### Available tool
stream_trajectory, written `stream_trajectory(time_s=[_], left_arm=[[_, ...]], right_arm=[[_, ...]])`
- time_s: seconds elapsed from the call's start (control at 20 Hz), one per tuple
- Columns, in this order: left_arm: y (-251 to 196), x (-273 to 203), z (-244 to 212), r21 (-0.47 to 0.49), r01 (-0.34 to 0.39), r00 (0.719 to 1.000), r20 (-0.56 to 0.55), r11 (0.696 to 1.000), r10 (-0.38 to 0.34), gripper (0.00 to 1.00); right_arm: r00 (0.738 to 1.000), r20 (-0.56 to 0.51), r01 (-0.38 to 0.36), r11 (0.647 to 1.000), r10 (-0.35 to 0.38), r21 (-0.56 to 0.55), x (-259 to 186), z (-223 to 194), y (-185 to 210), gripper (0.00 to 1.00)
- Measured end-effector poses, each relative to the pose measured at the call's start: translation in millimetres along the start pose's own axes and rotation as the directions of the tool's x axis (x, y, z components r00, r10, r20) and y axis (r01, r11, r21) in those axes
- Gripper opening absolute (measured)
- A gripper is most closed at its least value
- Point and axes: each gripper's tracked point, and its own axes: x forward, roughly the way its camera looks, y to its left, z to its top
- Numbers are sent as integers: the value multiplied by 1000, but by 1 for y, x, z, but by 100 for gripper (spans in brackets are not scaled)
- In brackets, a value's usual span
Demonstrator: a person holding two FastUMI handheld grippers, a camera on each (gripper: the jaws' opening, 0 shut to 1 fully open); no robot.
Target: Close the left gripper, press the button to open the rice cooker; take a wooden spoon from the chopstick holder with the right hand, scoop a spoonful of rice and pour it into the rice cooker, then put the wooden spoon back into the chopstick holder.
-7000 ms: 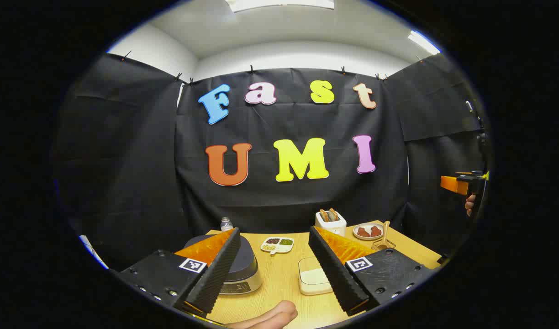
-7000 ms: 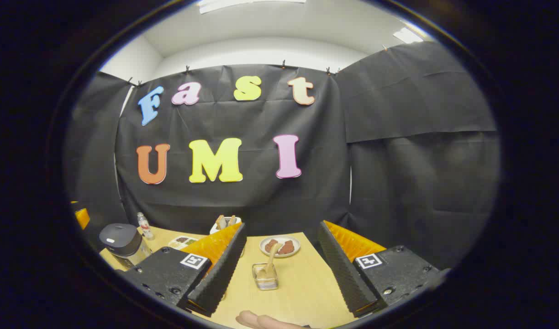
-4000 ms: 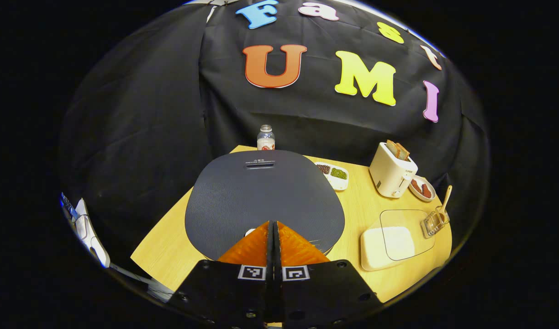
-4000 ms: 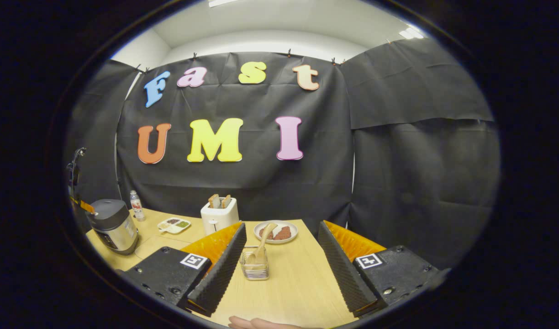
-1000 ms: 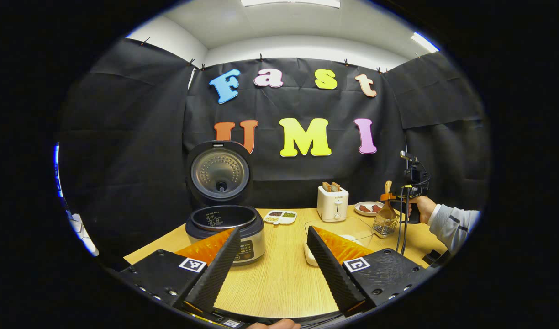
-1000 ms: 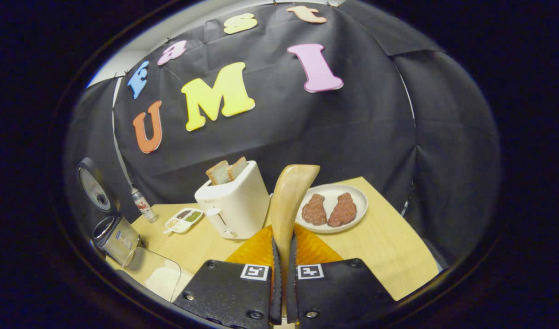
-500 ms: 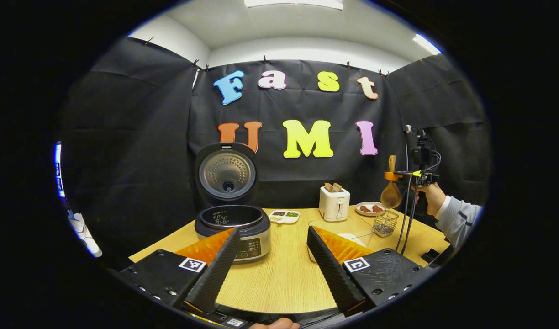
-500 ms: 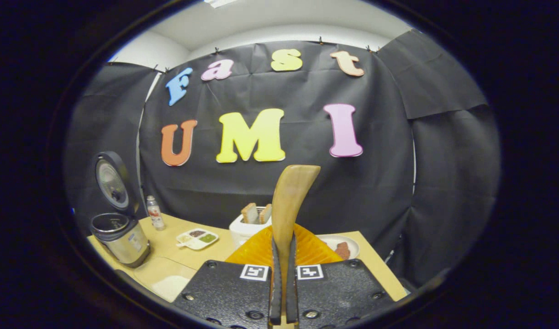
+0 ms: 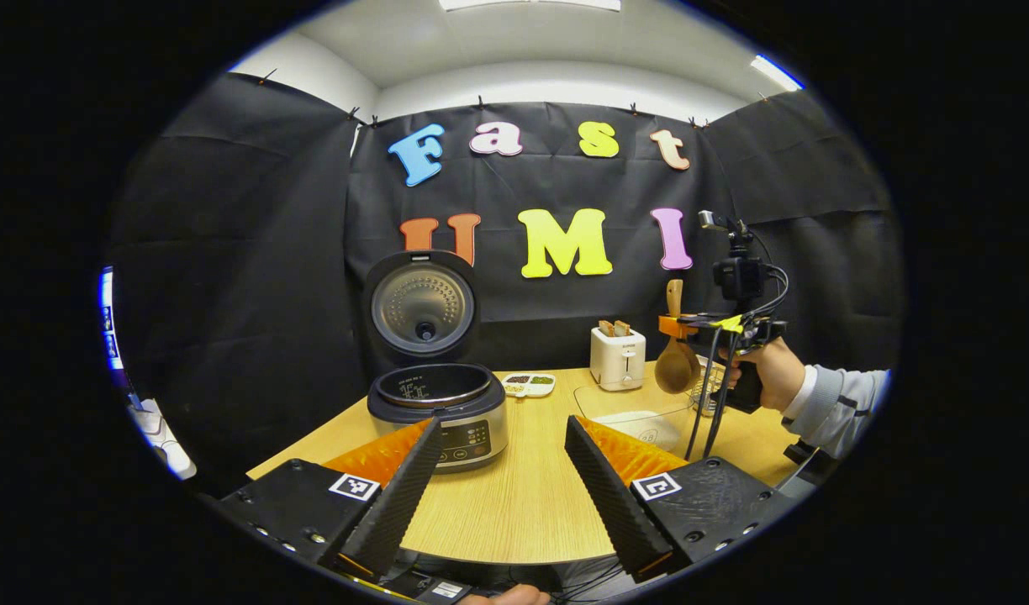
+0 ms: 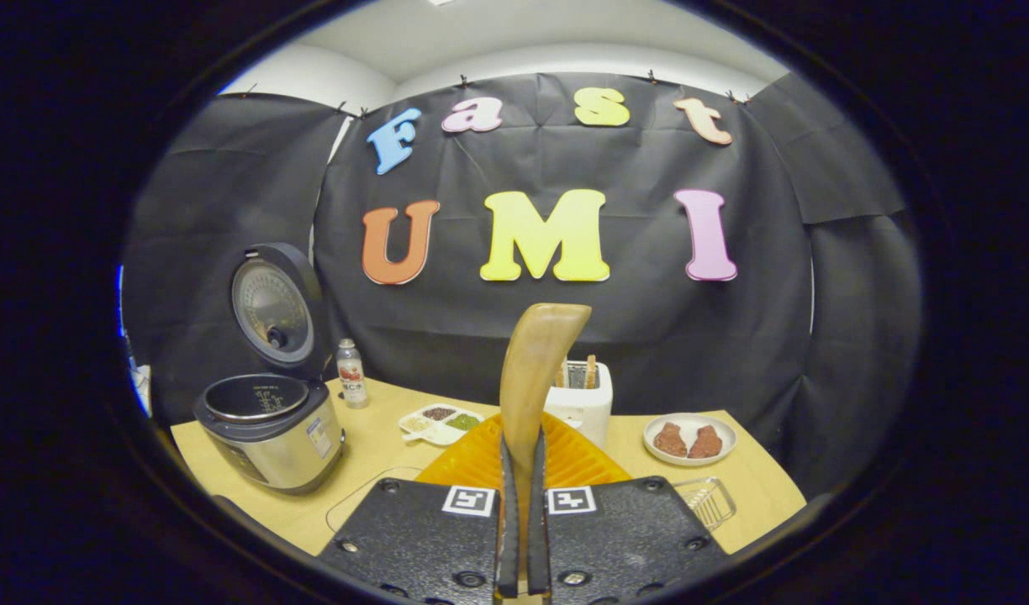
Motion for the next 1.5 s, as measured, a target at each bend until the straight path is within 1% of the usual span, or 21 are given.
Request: stream_trajectory(time_s=[0.15,0.3,0.4,0.5,0.6,0.65,0.7,0.75,0.8,0.85,1.0,1.1,1.15,1.2,1.3,1.4,1.5], left_arm=[[7,-3,-1,-15,-4,1000,0,1000,4,94],[11,-3,-5,-42,-2,1000,0,999,2,94],[11,-2,-9,-45,0,1000,-3,999,0,94],[10,3,-9,-29,-3,1000,-6,1000,2,94],[2,5,-8,-10,9,1000,-7,1000,-9,94],[-3,5,-8,-3,18,1000,-3,1000,-18,94],[-8,5,-6,3,27,1000,4,1000,-27,94],[-11,4,-6,9,40,999,7,999,-40,94],[-16,3,-7,17,51,999,6,999,-51,94],[-16,3,-9,27,46,999,2,999,-46,94],[-7,7,-14,67,-3,1000,-3,998,3,96],[-9,7,-16,51,0,1000,-1,999,0,96],[-12,7,-17,32,11,1000,-6,999,-10,96],[-13,7,-18,13,18,1000,-13,1000,-18,96],[-10,6,-17,-8,22,1000,-13,1000,-22,96],[-7,5,-16,-5,17,1000,-13,1000,-17,96],[-7,4,-16,8,17,1000,-15,1000,-17,96]], right_arm=[[1000,-14,19,1000,-19,6,15,-22,12,10],[997,-69,32,999,-31,5,28,-53,15,10],[995,-72,66,997,-68,-39,32,-62,9,10],[993,-30,116,991,-118,-68,31,-66,1,10],[988,-52,138,985,-144,-101,31,-89,1,10],[990,-59,126,989,-131,-78,29,-97,8,10],[993,-71,92,995,-94,-25,27,-101,19,10],[994,-105,37,998,-33,40,23,-107,34,10],[990,-142,4,995,10,98,20,-114,44,7],[985,-169,-15,990,39,143,18,-117,50,10],[971,-222,-32,966,90,255,14,-120,55,10],[962,-244,-39,946,123,323,15,-121,56,10],[960,-248,-42,941,132,336,16,-121,54,10],[960,-250,-31,938,124,347,17,-120,47,10],[965,-246,12,923,90,384,18,-120,31,10],[968,-240,26,915,77,402,17,-115,20,10],[976,-214,46,910,47,411,16,-106,6,10]])
